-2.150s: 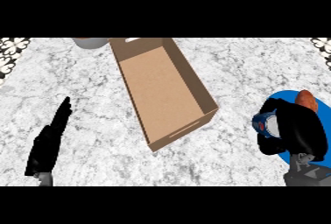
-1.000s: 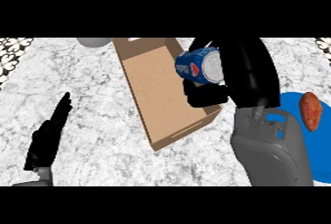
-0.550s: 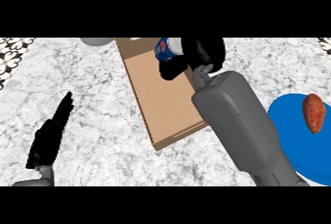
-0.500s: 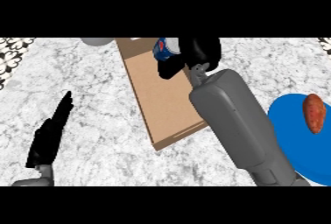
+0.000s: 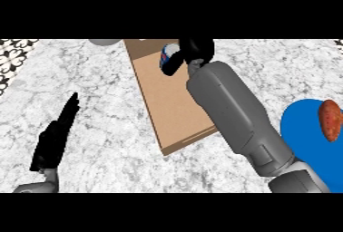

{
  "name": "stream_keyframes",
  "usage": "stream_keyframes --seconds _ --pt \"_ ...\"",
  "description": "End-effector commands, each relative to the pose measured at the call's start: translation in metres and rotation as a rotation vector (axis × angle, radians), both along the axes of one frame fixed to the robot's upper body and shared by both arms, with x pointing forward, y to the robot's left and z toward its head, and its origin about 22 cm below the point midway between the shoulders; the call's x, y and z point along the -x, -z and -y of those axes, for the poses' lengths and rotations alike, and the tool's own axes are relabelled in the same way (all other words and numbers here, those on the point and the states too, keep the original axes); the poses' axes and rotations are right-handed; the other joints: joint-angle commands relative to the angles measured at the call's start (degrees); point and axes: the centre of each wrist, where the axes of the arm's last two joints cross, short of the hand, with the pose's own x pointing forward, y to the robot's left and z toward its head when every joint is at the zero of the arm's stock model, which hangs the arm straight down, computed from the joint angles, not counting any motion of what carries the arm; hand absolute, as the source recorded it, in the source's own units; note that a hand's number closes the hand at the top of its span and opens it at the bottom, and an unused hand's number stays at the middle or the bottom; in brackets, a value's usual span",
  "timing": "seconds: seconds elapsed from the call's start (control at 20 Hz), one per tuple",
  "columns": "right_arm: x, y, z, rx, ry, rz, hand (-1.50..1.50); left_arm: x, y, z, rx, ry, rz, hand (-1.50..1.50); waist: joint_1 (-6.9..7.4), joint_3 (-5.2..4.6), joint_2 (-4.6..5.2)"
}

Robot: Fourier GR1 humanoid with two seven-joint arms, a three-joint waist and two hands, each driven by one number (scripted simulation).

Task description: Pick the can from the plate and place it in the cardboard box

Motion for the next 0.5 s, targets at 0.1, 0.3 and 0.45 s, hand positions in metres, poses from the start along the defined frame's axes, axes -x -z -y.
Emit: stream_keyframes --seconds 0.1,0.3,0.45 --pt "-0.012 0.032 0.005 -0.053 0.028 -0.015 -1.5 -0.001 0.007 0.01 0.001 0.016 -0.006 0.0 0.5 0.01 0.18" --pt "-0.015 0.024 0.004 -0.179 0.065 0.07 -1.5 -0.01 -0.013 0.005 -0.008 0.018 0.008 0.0 1.19 0.05 0.23" --pt "-0.016 0.021 0.012 -0.317 0.133 0.207 -1.5 -0.001 0.005 0.007 -0.001 -0.01 0.007 0.0 -0.03 0.06 0.1"
